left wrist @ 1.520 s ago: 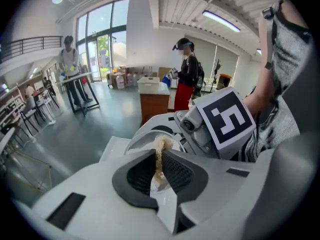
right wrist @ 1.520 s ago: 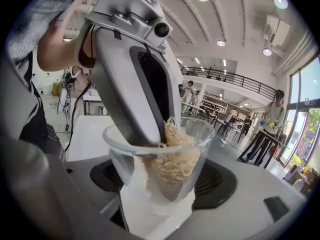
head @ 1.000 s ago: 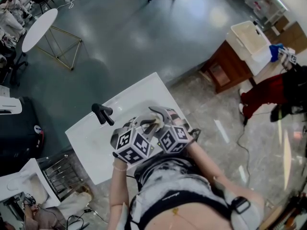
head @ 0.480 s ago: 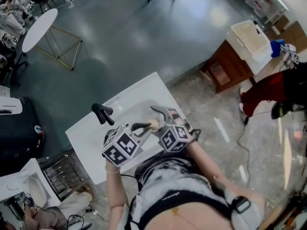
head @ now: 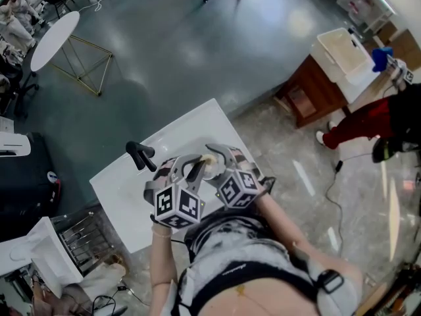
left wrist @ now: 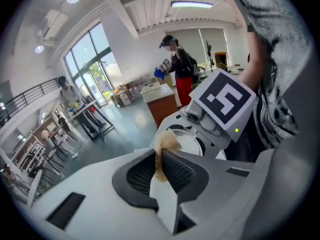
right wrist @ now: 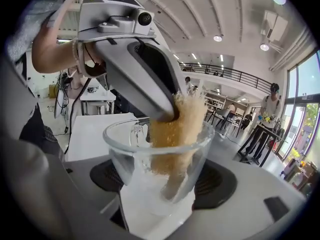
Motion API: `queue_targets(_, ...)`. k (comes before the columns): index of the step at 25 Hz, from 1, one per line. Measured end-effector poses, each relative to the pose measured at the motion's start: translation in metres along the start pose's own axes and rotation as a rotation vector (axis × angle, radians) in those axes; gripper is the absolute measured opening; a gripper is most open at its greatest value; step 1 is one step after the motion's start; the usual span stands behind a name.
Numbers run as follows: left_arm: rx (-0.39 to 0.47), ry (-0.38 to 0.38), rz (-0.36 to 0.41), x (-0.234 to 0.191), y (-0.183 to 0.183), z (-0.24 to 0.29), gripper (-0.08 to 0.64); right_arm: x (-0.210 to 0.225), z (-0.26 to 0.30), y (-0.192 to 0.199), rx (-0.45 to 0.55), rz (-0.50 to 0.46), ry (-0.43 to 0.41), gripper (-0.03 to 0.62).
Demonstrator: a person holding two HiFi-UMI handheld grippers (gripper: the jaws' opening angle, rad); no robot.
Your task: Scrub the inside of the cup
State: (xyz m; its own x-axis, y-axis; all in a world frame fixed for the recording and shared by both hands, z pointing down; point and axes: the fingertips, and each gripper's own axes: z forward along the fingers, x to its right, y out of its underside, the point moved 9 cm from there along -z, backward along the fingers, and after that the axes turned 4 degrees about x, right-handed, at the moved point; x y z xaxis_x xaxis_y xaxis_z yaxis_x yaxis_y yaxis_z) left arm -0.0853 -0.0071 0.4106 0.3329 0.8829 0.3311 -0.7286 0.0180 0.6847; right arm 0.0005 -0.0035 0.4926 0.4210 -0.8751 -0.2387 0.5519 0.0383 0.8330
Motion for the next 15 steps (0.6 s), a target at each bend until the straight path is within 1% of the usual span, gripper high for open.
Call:
queue_targets(3, -0.056, 0.06, -0.015, 0.009, 0.005, 0.009, 0.046, -0.001, -0.001, 0.001, 0.003, -0.005, 0.006, 0.391)
queue_targets(7, -0.087, 0.128, -0.094, 0.013, 0.008, 0.013, 0.044, 0.0, -0.002, 0.001, 0.0, -0.026, 0.016, 0.39)
queue_targets(10, -0.09, 0.177, -0.158, 0.014, 0.01, 0.014, 0.043, -0.001, 0.0, 0.001, -0.003, -0.046, 0.018, 0.39)
queue_targets(13, -0.076, 0.236, -0.228, 0.015, 0.011, 0.014, 0.043, -0.002, -0.001, 0.002, -0.007, -0.055, 0.008, 0.39)
queue_targets(15, -0.064, 0.274, -0.257, 0.016, 0.012, 0.014, 0.041, -0.003, -0.001, 0.001, -0.006, -0.067, -0.001, 0.39)
